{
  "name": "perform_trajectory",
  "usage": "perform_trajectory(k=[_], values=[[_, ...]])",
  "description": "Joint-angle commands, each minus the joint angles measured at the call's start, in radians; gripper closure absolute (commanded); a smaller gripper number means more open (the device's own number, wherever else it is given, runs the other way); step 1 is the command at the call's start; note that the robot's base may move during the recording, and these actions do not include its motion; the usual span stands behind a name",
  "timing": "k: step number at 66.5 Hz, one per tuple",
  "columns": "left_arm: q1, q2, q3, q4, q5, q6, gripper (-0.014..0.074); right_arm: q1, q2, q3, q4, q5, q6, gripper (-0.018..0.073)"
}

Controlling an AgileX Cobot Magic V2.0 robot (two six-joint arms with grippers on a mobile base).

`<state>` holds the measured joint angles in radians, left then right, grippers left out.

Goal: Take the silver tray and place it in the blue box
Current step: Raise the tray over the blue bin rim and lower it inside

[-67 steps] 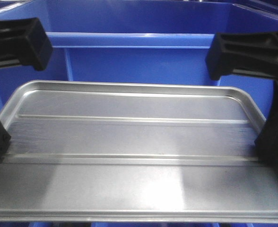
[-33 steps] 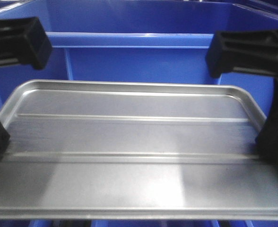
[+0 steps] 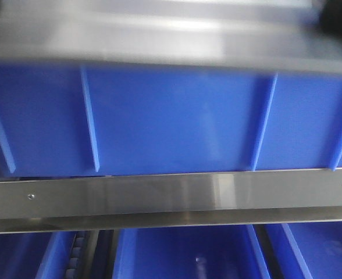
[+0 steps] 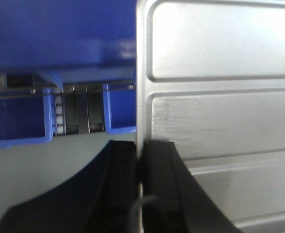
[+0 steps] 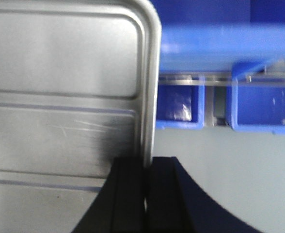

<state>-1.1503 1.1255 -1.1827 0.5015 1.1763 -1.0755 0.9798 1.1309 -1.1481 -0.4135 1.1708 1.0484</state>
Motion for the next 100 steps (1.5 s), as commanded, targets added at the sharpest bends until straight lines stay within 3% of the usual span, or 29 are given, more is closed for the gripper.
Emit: perform_trajectory(k=[1, 17, 26, 29, 42, 60, 86, 100], values=[[0.047, -0.007, -0.085, 0.026, -0.15, 0.066, 0.0611, -0.036, 0.009, -0.107, -0.007, -0.135, -0.078, 0.0503], [0.288, 0.071, -0.191, -0.144, -0.31, 0.32, 0.0611, -0.166, 0.107, -0.277, 0.002, -0.19, -0.256, 0.0503], [0.437, 0.156, -0.259, -0.375, -0.418, 0.533, 0.0611, -0.257, 0.203, -0.378, 0.085, -0.255, -0.369, 0.0503], [0.469, 0.181, -0.277, -0.42, -0.441, 0.581, 0.0611, -0.283, 0.235, -0.406, 0.114, -0.281, -0.398, 0.0503], [0.572, 0.294, -0.331, -0.468, -0.498, 0.676, 0.0611, -0.389, 0.347, -0.474, 0.234, -0.37, -0.481, 0.0503], [0.589, 0.371, -0.337, -0.468, -0.503, 0.687, 0.0611, -0.451, 0.434, -0.476, 0.256, -0.417, -0.504, 0.0503], [0.589, 0.392, -0.337, -0.46, -0.504, 0.687, 0.0611, -0.451, 0.439, -0.476, 0.248, -0.408, -0.504, 0.0502], [0.589, 0.392, -0.337, -0.414, -0.505, 0.687, 0.0611, -0.451, 0.439, -0.476, 0.248, -0.403, -0.504, 0.0501]])
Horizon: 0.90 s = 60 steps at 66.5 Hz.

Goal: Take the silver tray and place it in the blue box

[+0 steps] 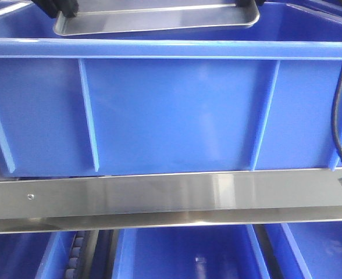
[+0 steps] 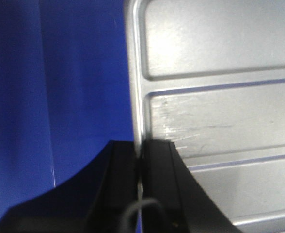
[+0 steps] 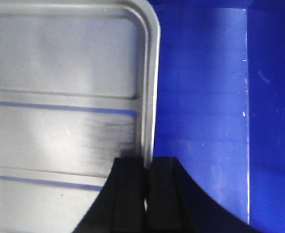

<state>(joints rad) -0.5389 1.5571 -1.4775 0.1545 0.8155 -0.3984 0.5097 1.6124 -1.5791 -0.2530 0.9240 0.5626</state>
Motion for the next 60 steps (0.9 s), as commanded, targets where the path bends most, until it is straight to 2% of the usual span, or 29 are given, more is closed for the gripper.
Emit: perform_trajectory(k=[1, 11, 17, 21, 28, 32, 39, 51, 56, 60], values=[[-0.022, -0.04, -0.042, -0.062, -0.144, 0.01, 0.0611, 0.019, -0.043, -0.045, 0.087, -0.155, -0.018, 0.0501], [-0.022, -0.04, -0.042, -0.049, -0.144, 0.01, 0.061, 0.019, -0.043, -0.045, 0.087, -0.151, -0.018, 0.049], [-0.022, -0.032, -0.042, -0.048, -0.139, 0.01, 0.0591, 0.019, -0.043, -0.045, 0.087, -0.144, -0.018, 0.0403], [-0.022, -0.024, -0.042, -0.045, -0.139, 0.01, 0.0495, 0.019, -0.043, -0.045, 0.087, -0.143, -0.017, 0.0314], [-0.008, -0.015, -0.042, -0.032, -0.146, -0.006, 0.0253, 0.006, -0.043, -0.045, 0.074, -0.131, -0.017, 0.0171], [0.009, -0.015, -0.042, -0.032, -0.134, -0.013, 0.0201, -0.012, -0.043, -0.045, 0.072, -0.108, -0.017, 0.0128], [0.052, -0.015, -0.042, -0.037, -0.116, -0.02, 0.0223, -0.056, -0.043, -0.045, 0.072, -0.089, -0.017, 0.0125], [0.097, -0.015, -0.042, -0.124, -0.12, -0.02, 0.0309, -0.071, -0.042, -0.045, 0.074, -0.108, -0.017, 0.0125], [0.097, -0.015, -0.042, -0.124, -0.127, -0.02, 0.0383, -0.069, -0.042, -0.045, 0.074, -0.124, -0.017, 0.0134], [0.097, -0.015, -0.042, -0.124, -0.135, -0.02, 0.0478, -0.069, -0.042, -0.045, 0.074, -0.134, -0.017, 0.0204]])
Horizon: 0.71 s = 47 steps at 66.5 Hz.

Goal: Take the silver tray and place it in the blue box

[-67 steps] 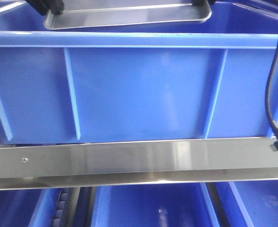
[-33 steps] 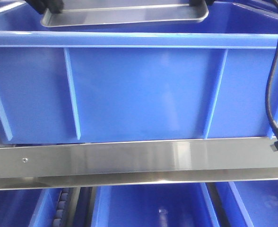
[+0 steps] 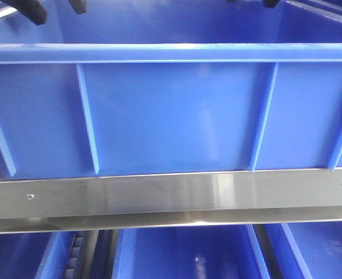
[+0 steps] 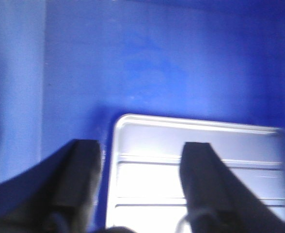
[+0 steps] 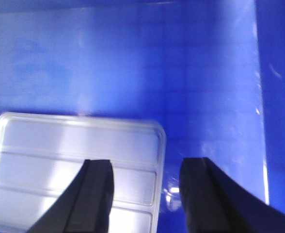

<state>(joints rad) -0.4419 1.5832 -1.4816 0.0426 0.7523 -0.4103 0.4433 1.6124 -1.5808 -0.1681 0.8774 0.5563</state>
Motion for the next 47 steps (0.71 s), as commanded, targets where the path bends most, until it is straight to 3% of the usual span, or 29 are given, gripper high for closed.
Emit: perform_trajectory(k=[1, 6, 10, 14, 25, 31, 47], values=[[0.0, -0.041, -0.038, -0.012, -0.075, -0.008, 0.0502, -0.002, -0.042, -0.044, -0.011, -0.089, -0.011, 0.0243], [0.0, -0.041, -0.038, -0.012, -0.085, -0.008, 0.0622, -0.002, -0.042, -0.044, -0.011, -0.095, -0.011, 0.0396], [0.0, -0.041, -0.038, -0.006, -0.093, -0.008, 0.0599, -0.002, -0.042, -0.044, -0.011, -0.11, -0.011, 0.0525], [0.005, -0.035, -0.038, -0.005, -0.128, -0.008, 0.0605, -0.002, -0.042, -0.044, -0.011, -0.13, -0.011, 0.0492], [0.013, -0.046, -0.035, -0.01, -0.133, -0.008, 0.0601, -0.001, -0.042, -0.042, -0.005, -0.17, -0.012, 0.0508], [0.013, -0.082, 0.002, -0.01, -0.185, -0.008, 0.0601, 0.004, -0.058, -0.007, -0.005, -0.226, -0.069, 0.0508], [0.009, -0.303, 0.31, -0.003, -0.484, -0.006, 0.0601, 0.049, -0.278, 0.352, -0.005, -0.696, -0.197, 0.0508]])
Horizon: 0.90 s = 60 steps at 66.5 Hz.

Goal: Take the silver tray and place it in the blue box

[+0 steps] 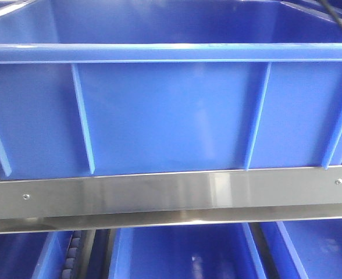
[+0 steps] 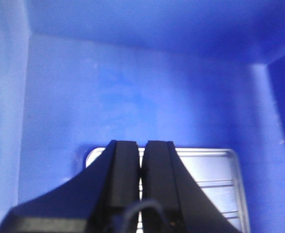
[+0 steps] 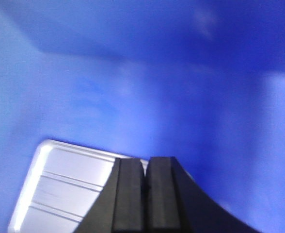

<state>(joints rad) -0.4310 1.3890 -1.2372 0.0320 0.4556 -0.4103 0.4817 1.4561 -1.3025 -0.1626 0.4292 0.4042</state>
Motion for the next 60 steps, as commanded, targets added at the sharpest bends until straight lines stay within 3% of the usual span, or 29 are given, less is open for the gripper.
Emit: perform_trajectory(k=[1, 9, 16, 21, 38, 49, 60], values=[[-0.002, -0.125, 0.089, 0.012, -0.212, -0.006, 0.0601, 0.011, -0.145, 0.11, -0.011, -0.296, -0.046, 0.0508], [-0.002, -0.288, 0.317, 0.134, -0.461, -0.006, 0.0601, 0.009, -0.269, 0.316, -0.049, -0.593, -0.046, 0.0508], [-0.002, -0.433, 0.464, 0.243, -0.531, -0.006, 0.0601, 0.009, -0.373, 0.466, -0.119, -0.754, -0.046, 0.0508], [-0.002, -0.538, 0.548, 0.277, -0.524, -0.006, 0.0601, 0.009, -0.44, 0.539, -0.155, -0.759, -0.045, 0.0508], [-0.002, -0.961, 0.782, 0.275, -0.491, -0.006, 0.0602, 0.009, -0.75, 0.786, -0.155, -0.644, -0.045, 0.0508], [-0.002, -1.21, 0.849, 0.275, -0.456, -0.006, 0.0602, 0.009, -0.941, 0.87, -0.155, -0.597, -0.045, 0.0508], [-0.002, -1.318, 0.849, 0.275, -0.491, -0.006, 0.0602, 0.009, -0.997, 0.878, -0.155, -0.602, -0.045, 0.0508]])
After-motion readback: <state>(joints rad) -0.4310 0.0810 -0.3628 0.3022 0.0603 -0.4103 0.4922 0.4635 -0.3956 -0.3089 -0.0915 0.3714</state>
